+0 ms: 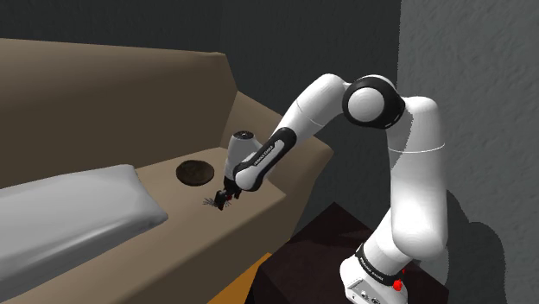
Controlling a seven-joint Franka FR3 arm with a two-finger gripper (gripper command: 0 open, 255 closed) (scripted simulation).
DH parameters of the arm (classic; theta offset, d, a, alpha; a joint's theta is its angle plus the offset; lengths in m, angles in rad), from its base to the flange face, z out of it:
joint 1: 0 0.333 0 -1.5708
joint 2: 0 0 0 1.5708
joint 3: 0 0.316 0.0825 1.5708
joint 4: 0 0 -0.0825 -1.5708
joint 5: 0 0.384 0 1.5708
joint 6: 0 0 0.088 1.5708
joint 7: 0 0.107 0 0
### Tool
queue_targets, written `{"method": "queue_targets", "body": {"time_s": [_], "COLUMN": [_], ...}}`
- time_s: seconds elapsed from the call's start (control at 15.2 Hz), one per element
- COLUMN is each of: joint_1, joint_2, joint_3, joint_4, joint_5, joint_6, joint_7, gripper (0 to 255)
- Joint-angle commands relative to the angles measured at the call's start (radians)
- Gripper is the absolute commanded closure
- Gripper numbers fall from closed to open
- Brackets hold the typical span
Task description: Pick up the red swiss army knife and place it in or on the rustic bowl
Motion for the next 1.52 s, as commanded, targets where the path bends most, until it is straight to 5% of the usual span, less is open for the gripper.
{"method": "queue_targets", "body": {"time_s": [0.0,0.59,0.66,1.45], "joint_1": [0.004,0.005,0.005,-0.001], "joint_2": [0.026,0.033,0.033,-0.007], "joint_3": [-0.005,-0.007,-0.007,0.001], "joint_4": [0.009,0.012,0.012,-0.001], "joint_5": [-0.004,-0.005,-0.005,0.002], "joint_6": [0.017,0.022,0.022,-0.005], "joint_7": [0.003,0.003,0.003,-0.001], "gripper": [0,0,255,255]}}
